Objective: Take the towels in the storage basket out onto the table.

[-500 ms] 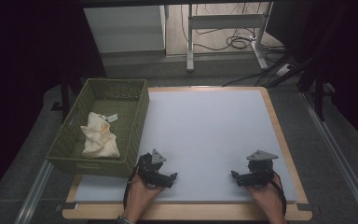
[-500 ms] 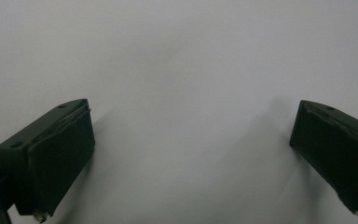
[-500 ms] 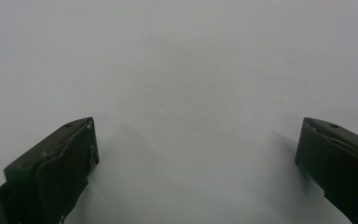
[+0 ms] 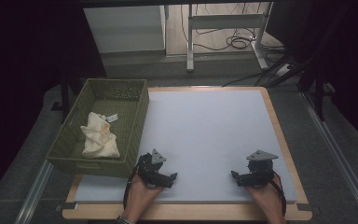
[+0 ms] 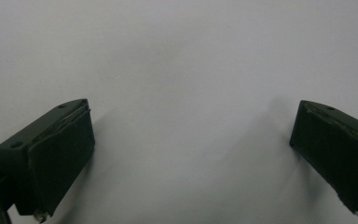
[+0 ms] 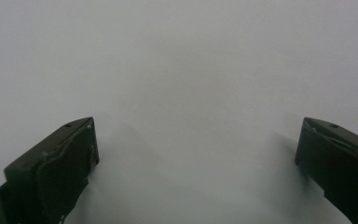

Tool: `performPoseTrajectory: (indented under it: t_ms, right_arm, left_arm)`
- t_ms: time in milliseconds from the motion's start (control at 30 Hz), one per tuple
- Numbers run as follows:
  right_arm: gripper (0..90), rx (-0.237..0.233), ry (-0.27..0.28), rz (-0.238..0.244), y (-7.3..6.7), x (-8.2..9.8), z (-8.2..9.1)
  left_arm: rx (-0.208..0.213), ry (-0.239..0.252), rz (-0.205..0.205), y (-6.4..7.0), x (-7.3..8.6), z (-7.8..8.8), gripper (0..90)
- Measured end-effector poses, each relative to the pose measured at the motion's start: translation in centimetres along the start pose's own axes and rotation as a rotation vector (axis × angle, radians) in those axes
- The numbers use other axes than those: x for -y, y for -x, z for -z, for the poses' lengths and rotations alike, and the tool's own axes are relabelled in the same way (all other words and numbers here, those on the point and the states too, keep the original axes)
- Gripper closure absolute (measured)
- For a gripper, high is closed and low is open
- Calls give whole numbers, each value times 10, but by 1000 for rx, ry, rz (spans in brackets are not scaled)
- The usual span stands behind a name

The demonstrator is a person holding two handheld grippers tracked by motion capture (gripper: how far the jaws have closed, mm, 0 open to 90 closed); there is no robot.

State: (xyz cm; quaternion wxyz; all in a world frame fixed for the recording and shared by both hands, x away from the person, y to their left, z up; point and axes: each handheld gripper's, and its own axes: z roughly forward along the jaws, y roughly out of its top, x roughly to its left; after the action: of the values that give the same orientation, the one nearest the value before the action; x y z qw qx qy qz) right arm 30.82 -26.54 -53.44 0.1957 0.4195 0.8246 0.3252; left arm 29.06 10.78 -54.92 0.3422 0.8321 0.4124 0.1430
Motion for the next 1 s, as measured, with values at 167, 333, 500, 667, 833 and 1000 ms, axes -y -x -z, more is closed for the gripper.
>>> performPoseTrajectory:
  t_ms: [167,333,500,667,833,1000]
  right_arm:
    - [0,0,0,-1,0,0,0]
    - [0,0,-1,-1,0,0,0]
    - [0,0,-1,-1,0,0,0]
    - [0,1,-1,-1,0,0,0]
    - [0,1,-1,-1,0,0,0]
    - [0,1,0,-1,0,0,0]
  left_arm:
    - [0,0,1,0,0,0,0]
    - [0,-1,0,0,0,0,0]
    - [3,1,-8,0,-1,1,7]
    - [21,-1,-18,3,-5,1,17]
    - [48,-6,-46,10,-18,1,18]
    - [80,5,-58,13,-28,2,20]
